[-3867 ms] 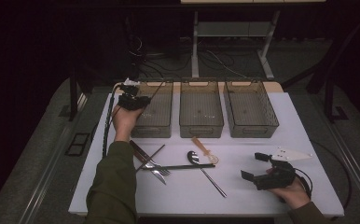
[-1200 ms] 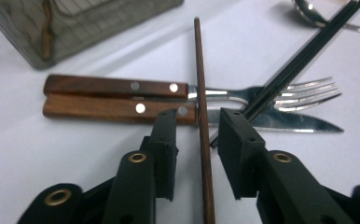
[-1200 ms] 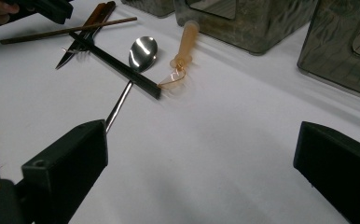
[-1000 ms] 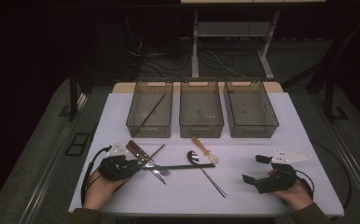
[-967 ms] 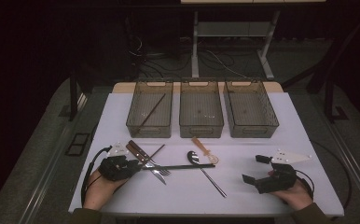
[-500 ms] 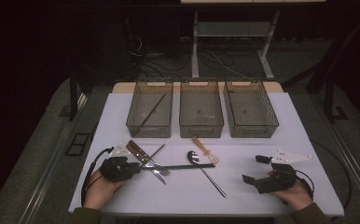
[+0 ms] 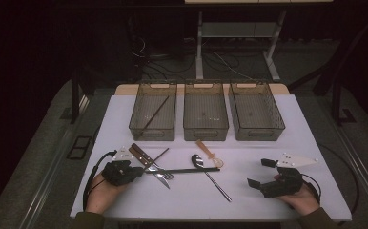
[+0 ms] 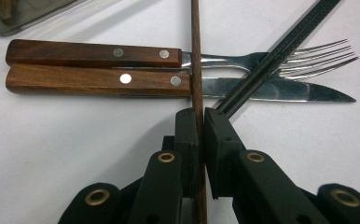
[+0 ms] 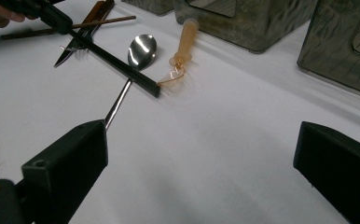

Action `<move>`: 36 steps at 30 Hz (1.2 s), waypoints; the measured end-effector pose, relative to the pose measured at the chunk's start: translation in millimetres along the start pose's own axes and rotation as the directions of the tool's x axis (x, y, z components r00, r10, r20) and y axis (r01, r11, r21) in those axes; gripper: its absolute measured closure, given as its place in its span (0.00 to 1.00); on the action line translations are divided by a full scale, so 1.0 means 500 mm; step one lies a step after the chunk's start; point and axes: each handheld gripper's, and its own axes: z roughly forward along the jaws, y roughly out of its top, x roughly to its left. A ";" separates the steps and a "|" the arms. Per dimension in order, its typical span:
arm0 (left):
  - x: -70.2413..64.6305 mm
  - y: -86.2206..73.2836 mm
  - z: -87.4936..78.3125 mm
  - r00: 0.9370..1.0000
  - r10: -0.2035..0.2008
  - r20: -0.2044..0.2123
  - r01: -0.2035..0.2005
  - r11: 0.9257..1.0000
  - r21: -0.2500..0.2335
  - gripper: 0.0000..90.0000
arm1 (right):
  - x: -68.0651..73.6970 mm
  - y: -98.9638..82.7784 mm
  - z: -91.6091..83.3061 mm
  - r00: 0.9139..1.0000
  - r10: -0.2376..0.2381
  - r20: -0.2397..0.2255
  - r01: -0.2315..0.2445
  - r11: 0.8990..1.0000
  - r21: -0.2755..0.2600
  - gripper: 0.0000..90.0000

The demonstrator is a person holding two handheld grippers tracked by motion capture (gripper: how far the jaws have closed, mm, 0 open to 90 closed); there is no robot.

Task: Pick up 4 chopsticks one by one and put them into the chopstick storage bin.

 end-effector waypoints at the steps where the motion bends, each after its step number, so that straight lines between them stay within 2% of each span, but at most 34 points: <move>1: 0.000 0.000 0.000 1.000 -0.002 0.000 0.002 1.000 0.001 0.94 | 0.000 0.000 0.000 1.000 -0.002 0.001 0.002 1.000 -0.001 0.03; 8: 0.000 0.002 -0.001 1.000 0.001 0.000 -0.001 1.000 0.004 0.94 | 0.000 0.000 0.000 1.000 -0.005 0.001 0.005 1.000 -0.001 0.03; 17: 0.000 0.006 -0.009 1.000 0.000 0.006 0.000 1.000 -0.014 0.95 | 0.000 0.000 0.000 1.000 -0.006 0.001 0.006 1.000 -0.001 0.03; 30: -0.002 0.020 -0.028 0.999 -0.018 0.038 0.022 0.996 -0.082 0.95 | 0.000 0.000 0.001 1.000 -0.004 0.001 0.004 1.000 0.003 0.03; 36: -0.001 0.030 -0.037 0.999 -0.020 0.031 0.023 0.994 -0.111 0.95 | 0.001 0.000 0.002 1.000 -0.003 0.001 0.003 1.000 0.004 0.03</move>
